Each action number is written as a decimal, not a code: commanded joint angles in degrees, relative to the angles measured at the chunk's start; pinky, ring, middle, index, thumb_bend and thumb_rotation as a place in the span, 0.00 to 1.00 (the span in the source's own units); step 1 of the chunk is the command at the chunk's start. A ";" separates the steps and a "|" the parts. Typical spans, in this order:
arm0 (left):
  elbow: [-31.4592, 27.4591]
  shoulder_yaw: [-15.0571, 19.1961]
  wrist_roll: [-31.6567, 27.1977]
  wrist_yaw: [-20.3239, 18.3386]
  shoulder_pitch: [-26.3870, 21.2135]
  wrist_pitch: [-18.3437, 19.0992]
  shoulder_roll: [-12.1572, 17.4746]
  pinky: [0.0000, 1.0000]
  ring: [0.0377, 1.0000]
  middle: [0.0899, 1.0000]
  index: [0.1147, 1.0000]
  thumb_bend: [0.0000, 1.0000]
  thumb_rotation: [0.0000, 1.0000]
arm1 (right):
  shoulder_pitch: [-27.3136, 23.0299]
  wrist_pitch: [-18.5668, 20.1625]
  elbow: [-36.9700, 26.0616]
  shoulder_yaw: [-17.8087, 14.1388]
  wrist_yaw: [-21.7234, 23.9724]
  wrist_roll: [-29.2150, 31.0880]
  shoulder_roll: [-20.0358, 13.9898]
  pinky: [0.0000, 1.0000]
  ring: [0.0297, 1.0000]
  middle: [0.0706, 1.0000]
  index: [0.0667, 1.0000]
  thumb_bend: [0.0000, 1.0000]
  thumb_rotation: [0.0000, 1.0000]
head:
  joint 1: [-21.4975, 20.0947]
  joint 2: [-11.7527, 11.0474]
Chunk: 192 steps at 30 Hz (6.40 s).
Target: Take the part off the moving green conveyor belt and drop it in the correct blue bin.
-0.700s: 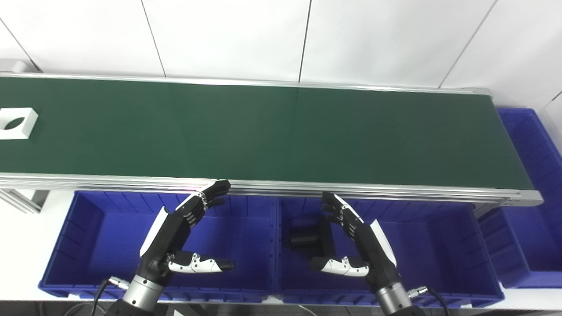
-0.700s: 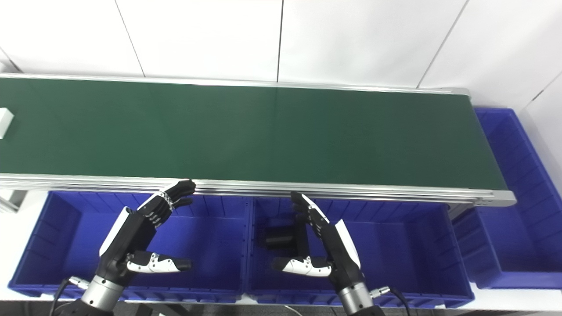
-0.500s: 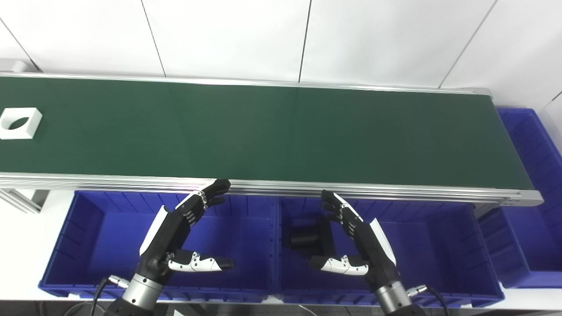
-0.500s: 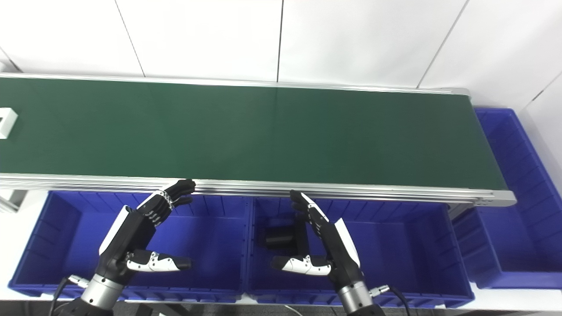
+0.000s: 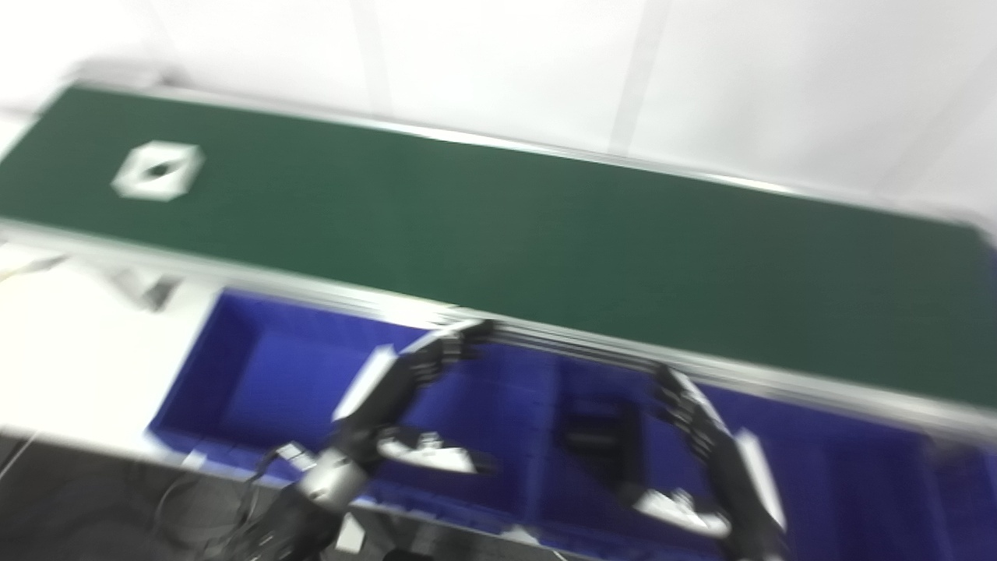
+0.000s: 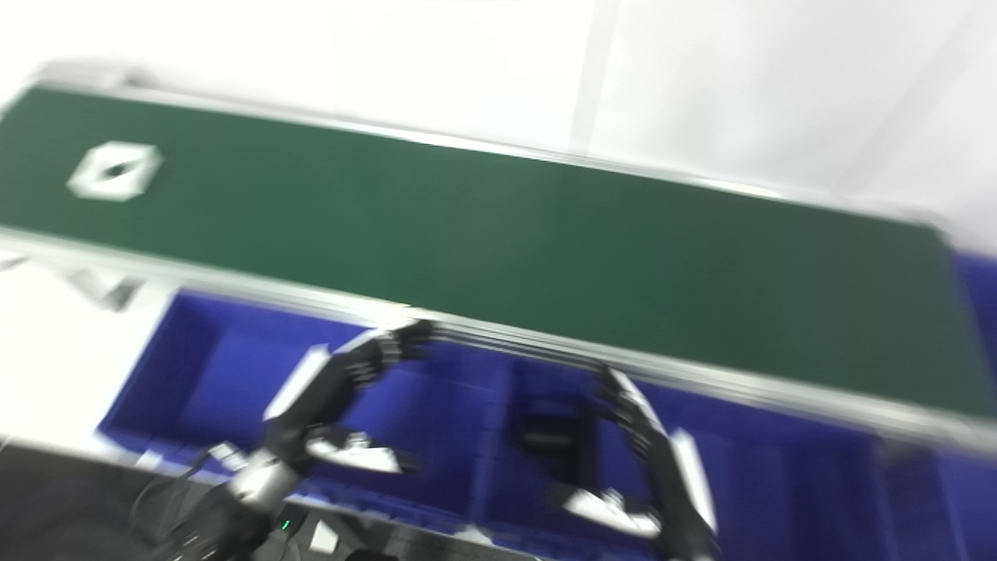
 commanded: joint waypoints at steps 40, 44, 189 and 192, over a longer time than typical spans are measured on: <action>6.64 -2.74 2.46 4.49 -1.67 -4.49 0.72 0.79 0.86 0.86 0.80 0.94 0.30 | -0.88 -7.18 5.62 0.11 -1.48 -1.20 0.17 0.75 0.82 0.84 0.86 1.00 0.32 | -2.60 -13.27; 7.07 -2.90 3.06 4.96 -2.07 -4.48 0.86 0.79 0.85 0.86 0.80 0.94 0.30 | -1.30 -7.18 6.35 0.41 -1.69 -0.76 -0.07 0.75 0.82 0.85 0.86 1.00 0.30 | -2.68 -13.75; 34.91 -6.07 38.34 13.24 -49.70 27.45 15.57 1.00 1.00 0.96 0.86 0.73 0.00 | -1.36 -7.18 5.01 1.19 -4.91 -0.71 -0.41 0.67 0.76 0.79 0.79 1.00 0.32 | -6.05 -13.08; 36.21 -6.68 39.69 14.88 -49.98 27.52 15.35 1.00 0.96 0.92 0.83 0.68 0.00 | -1.07 -7.18 4.84 1.27 -5.13 -0.83 -0.29 0.67 0.76 0.79 0.79 1.00 0.32 | -5.98 -12.91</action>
